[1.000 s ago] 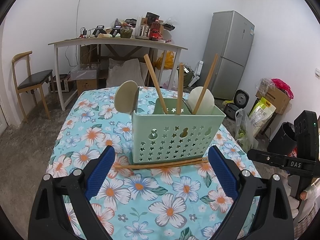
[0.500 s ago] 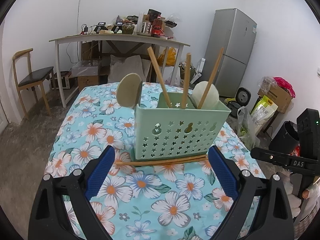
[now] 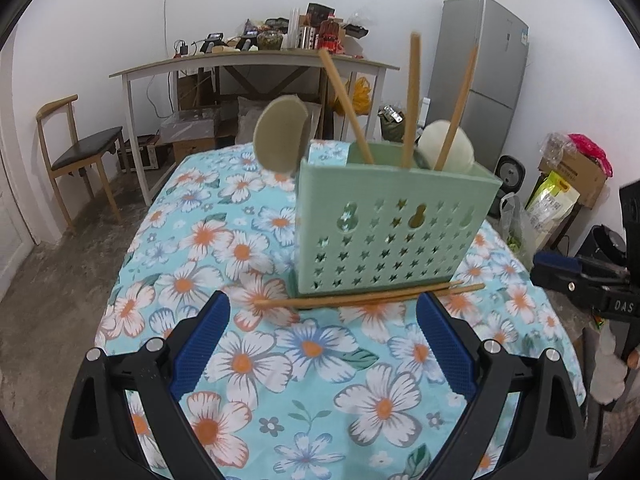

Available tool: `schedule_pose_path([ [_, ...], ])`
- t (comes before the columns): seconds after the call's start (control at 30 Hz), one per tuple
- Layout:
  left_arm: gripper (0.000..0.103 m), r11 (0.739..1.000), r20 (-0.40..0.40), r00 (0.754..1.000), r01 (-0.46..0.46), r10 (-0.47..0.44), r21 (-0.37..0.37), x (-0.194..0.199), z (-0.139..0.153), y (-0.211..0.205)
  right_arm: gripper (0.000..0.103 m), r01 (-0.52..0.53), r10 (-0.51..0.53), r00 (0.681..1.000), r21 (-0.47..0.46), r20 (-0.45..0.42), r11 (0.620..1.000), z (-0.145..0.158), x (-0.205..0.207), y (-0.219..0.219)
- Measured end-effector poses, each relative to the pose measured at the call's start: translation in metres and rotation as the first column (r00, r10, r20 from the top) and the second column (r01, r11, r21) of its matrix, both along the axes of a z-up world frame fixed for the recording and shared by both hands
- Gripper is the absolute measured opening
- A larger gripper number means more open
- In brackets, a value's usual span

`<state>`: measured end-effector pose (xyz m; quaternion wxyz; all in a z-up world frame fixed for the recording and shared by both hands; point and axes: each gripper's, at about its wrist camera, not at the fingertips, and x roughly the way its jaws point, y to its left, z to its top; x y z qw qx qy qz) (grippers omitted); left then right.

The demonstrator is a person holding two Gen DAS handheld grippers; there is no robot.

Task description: Organize utensils

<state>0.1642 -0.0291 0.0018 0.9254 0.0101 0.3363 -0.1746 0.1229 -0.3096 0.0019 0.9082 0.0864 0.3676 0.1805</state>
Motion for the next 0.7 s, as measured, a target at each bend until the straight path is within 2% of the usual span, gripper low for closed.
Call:
schedule_pose_path([
  [0.2, 0.092, 1.0, -0.028, 1.0, -0.013, 0.014, 0.015, 0.008, -0.014, 0.006, 0.052, -0.093, 0.09, 0.995, -0.102, -0.04, 0.99, -0.023, 0.036, 0.009],
  [0.47, 0.092, 0.999, -0.07, 0.996, -0.054, 0.054, -0.005, 0.021, -0.025, 0.019, 0.052, -0.227, 0.206, 0.968, -0.145, -0.145, 0.963, -0.052, 0.073, 0.019],
  [0.7, 0.092, 0.998, -0.086, 0.995, -0.059, 0.058, -0.008, 0.025, -0.031, 0.023, 0.052, -0.289, 0.255, 0.947, -0.174, -0.196, 0.941, -0.07, 0.082, 0.027],
])
